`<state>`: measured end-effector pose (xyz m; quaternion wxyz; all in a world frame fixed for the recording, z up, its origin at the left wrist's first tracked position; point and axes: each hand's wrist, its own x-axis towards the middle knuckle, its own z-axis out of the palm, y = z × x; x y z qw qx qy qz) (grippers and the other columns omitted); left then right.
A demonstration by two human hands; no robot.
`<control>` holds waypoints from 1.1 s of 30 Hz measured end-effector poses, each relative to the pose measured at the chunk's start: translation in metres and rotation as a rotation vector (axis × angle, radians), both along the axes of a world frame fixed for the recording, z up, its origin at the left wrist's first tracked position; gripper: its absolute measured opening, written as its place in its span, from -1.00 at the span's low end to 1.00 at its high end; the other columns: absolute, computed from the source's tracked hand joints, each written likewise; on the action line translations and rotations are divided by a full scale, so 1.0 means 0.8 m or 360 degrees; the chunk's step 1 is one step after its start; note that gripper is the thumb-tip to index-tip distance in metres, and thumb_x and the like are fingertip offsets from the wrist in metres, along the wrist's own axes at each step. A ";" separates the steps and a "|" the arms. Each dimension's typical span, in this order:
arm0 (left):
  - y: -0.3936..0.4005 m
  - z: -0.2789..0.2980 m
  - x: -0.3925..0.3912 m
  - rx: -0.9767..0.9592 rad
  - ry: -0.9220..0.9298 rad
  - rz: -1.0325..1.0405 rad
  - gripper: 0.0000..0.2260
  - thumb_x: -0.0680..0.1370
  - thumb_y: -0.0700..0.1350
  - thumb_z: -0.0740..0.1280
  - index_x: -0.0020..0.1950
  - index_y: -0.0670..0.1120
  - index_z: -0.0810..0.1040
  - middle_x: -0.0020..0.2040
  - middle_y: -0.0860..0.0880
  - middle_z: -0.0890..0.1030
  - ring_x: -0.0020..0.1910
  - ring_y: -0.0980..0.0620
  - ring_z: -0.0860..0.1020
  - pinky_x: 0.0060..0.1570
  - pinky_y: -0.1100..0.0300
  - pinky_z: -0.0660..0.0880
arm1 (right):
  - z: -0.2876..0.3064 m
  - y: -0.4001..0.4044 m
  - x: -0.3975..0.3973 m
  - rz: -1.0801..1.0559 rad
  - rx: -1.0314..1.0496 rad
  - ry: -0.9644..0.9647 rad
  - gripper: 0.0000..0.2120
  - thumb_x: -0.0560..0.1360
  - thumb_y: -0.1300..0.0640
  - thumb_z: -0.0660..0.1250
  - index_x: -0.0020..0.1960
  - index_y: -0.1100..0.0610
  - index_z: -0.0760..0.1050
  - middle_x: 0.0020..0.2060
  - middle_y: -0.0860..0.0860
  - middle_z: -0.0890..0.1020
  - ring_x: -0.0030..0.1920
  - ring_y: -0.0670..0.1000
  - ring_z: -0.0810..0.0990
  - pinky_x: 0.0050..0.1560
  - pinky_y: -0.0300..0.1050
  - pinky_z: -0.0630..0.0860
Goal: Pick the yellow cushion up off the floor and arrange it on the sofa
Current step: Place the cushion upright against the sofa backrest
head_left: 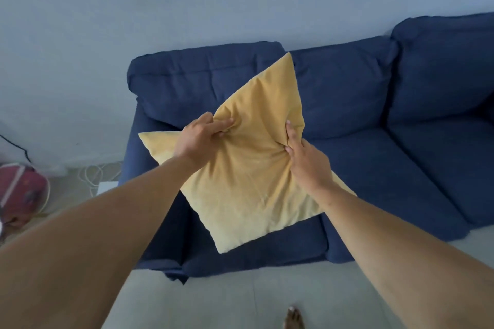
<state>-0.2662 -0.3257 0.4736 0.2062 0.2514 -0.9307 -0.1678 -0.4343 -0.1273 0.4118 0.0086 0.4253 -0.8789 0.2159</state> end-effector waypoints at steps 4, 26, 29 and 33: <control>-0.077 -0.008 -0.063 -0.0018 -0.0045 -0.0012 -0.69 0.61 -0.15 0.26 0.28 0.12 0.60 -0.18 -0.04 0.44 -0.18 -0.05 0.49 -0.15 -0.02 0.53 | -0.021 -0.081 -0.057 -0.0131 -0.0075 -0.0193 -0.41 0.68 0.06 0.07 0.60 -0.09 -0.16 -0.22 -0.05 0.49 -0.29 -0.01 0.50 -0.31 -0.08 0.40; -0.340 -0.203 -0.226 -0.0199 -0.0314 0.0040 -0.60 0.64 0.06 0.15 0.46 0.01 0.37 0.24 -0.04 0.51 0.21 -0.10 0.49 0.30 -0.03 0.40 | -0.163 -0.345 -0.234 0.0178 0.0095 -0.0019 -0.37 0.65 0.00 0.10 0.62 0.10 -0.08 0.63 0.04 0.00 0.61 0.04 0.02 0.60 0.09 0.01; -0.368 -0.212 -0.221 -0.0179 -0.0321 0.0195 -0.56 0.67 0.06 0.05 0.52 -0.05 0.30 0.47 -0.06 0.40 0.48 -0.06 0.31 0.53 -0.03 0.13 | -0.153 -0.386 -0.264 0.0367 0.0105 0.0221 -0.38 0.65 -0.05 0.07 0.62 0.12 -0.04 0.62 0.06 0.02 0.62 0.07 -0.01 0.60 0.15 -0.04; -0.419 -0.229 -0.213 -0.0131 -0.0612 0.0226 -0.53 0.68 0.06 -0.03 0.53 -0.09 0.28 0.47 -0.07 0.41 0.55 -0.05 0.22 0.59 -0.05 -0.12 | -0.142 -0.429 -0.322 0.0424 0.0258 0.0249 -0.39 0.63 -0.09 0.09 0.60 0.12 0.05 0.58 0.07 0.21 0.61 0.07 0.04 0.59 0.20 -0.10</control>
